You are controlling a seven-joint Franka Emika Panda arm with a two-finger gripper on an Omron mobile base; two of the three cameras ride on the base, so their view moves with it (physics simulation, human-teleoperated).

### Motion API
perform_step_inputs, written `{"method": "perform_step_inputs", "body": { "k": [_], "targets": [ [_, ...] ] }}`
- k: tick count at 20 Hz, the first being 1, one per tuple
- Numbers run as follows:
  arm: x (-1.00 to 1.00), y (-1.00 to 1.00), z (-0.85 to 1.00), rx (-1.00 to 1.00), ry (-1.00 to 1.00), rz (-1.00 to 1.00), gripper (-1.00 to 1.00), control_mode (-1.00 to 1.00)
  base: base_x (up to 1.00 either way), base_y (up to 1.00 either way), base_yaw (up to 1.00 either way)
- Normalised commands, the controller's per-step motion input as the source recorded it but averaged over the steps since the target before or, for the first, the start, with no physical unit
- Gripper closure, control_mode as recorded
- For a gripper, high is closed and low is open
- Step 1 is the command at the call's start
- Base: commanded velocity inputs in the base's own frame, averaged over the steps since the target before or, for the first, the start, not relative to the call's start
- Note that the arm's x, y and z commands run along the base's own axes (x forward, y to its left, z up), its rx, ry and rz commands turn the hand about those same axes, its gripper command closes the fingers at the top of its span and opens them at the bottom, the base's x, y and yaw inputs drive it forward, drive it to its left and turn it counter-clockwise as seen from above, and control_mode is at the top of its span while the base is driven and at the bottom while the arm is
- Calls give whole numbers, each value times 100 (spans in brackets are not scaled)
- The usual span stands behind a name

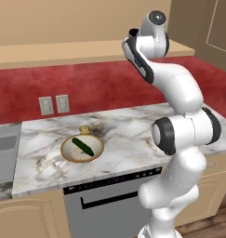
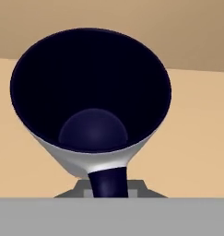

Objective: Move the mug from next to the sink to the open cabinet. Then, move the bowl with the cucumber to the fridge to clear the area for faucet cleaning.

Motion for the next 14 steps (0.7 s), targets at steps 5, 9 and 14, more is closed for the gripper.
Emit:
{"method": "perform_step_inputs", "body": {
  "k": [5,9,14],
  "targets": [
    [41,-2,0,0,0,0,100,-100,0,0,0],
    [46,0,0,0,0,0,-100,-100,0,0,0],
    [-9,0,3,0,-4,0,-100,-100,0,0,0]
  ]
}}
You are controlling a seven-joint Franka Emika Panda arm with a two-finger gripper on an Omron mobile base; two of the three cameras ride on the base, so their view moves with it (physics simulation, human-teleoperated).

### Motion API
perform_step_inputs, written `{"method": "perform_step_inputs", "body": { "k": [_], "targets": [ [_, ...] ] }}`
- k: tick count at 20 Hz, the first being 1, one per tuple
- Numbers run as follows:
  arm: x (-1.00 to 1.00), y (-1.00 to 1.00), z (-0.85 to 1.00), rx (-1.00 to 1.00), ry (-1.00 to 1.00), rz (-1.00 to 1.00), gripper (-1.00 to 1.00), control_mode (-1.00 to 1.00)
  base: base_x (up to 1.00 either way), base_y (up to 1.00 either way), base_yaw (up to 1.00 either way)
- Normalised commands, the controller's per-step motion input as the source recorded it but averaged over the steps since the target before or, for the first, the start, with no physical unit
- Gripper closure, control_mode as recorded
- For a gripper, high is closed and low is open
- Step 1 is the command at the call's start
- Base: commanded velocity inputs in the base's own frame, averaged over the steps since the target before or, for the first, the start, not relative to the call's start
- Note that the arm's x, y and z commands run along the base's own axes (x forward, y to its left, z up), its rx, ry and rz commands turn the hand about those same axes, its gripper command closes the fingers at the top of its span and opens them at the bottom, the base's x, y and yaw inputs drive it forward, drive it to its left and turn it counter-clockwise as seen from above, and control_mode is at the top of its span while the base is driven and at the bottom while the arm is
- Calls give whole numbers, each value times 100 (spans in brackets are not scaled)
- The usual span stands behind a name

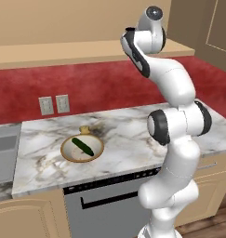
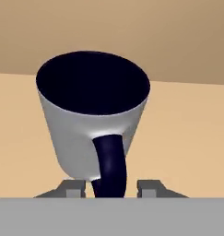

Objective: Move the mug from next to the sink to the open cabinet. Then, move the bowl with the cucumber to the fridge to clear the area for faucet cleaning.

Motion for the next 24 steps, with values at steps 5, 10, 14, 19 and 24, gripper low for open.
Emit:
{"method": "perform_step_inputs", "body": {
  "k": [5,10,14,19,24],
  "targets": [
    [-57,0,14,0,-26,0,-100,-100,0,0,0],
    [-100,0,-26,0,-33,0,-100,-100,0,0,0],
    [-100,-11,-98,0,-33,0,-100,-100,0,0,0],
    [-100,-15,-100,2,-12,-3,-100,-100,0,0,0],
    [-100,-14,-100,9,1,-6,-100,-100,0,0,0]
  ]
}}
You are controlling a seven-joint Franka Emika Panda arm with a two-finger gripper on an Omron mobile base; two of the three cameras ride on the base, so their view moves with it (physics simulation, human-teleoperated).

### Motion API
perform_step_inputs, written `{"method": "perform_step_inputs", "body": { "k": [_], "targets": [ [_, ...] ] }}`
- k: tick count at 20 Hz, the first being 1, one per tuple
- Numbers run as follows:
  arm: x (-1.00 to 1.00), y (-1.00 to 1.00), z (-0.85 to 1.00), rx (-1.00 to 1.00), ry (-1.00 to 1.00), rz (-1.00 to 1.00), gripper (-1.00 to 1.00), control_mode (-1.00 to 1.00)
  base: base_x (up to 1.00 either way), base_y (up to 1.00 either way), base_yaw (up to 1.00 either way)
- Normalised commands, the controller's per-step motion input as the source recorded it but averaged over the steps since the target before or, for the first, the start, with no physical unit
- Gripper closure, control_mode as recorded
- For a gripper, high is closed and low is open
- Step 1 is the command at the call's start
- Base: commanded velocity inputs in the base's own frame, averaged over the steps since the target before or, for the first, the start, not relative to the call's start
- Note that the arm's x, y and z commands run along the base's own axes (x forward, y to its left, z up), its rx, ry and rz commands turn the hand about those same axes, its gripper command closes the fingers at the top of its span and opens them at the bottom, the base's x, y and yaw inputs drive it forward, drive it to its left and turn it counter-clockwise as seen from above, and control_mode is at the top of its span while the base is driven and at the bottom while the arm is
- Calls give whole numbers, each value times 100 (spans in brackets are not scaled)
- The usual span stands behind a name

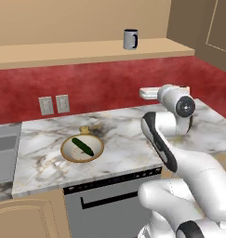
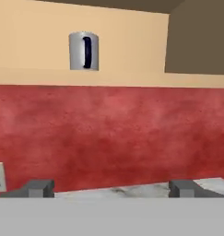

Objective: Move the mug from next to the sink to the open cabinet. Then, move the bowl with the cucumber to the fridge to clear the area for faucet cleaning.

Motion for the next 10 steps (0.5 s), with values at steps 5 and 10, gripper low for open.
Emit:
{"method": "perform_step_inputs", "body": {
  "k": [5,10],
  "targets": [
    [-45,0,-75,38,62,13,-100,-100,0,0,0],
    [16,16,-8,47,94,7,-100,-100,0,0,0]
  ]
}}
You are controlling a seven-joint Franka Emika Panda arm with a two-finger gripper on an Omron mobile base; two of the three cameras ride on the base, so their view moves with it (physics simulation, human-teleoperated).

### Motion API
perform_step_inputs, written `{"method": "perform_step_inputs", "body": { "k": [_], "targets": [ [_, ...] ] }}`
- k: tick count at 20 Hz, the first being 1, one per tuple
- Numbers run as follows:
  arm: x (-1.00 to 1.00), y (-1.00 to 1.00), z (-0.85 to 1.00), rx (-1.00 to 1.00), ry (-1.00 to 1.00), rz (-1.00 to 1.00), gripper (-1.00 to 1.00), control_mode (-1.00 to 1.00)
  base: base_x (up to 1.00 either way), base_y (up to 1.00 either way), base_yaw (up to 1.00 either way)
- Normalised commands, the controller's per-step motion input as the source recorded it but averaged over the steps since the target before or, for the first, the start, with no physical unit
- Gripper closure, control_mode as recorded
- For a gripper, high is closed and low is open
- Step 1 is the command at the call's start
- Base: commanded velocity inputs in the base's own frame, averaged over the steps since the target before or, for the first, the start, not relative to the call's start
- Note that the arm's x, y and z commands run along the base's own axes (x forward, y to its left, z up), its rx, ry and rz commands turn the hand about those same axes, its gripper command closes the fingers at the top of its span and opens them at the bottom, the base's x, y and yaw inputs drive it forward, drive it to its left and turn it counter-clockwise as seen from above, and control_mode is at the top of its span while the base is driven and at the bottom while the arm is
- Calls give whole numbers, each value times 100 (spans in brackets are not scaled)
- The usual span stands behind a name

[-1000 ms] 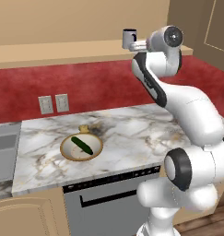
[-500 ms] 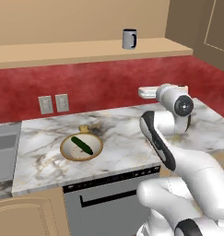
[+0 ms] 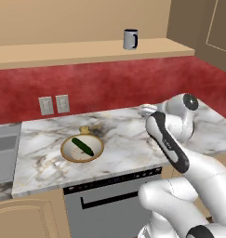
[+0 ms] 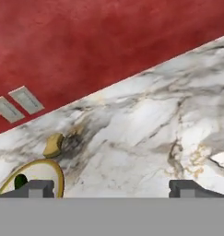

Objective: Move the mug from next to the sink to the open cabinet. Then, move the bowl with the cucumber to the fridge to clear the area for faucet cleaning.

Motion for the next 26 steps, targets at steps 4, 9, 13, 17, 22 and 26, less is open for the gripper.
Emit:
{"method": "perform_step_inputs", "body": {
  "k": [4,9,13,17,22,26],
  "targets": [
    [36,26,-15,23,81,4,-100,-100,0,0,0],
    [-22,66,-93,-4,14,16,-100,-100,0,0,0],
    [-9,98,-100,-3,-1,19,-100,-100,0,0,0],
    [20,85,-72,7,-5,10,-100,-100,0,0,0],
    [58,35,-9,6,1,0,-100,-100,0,0,0],
    [61,20,-11,0,4,0,-100,-100,0,0,0]
  ]
}}
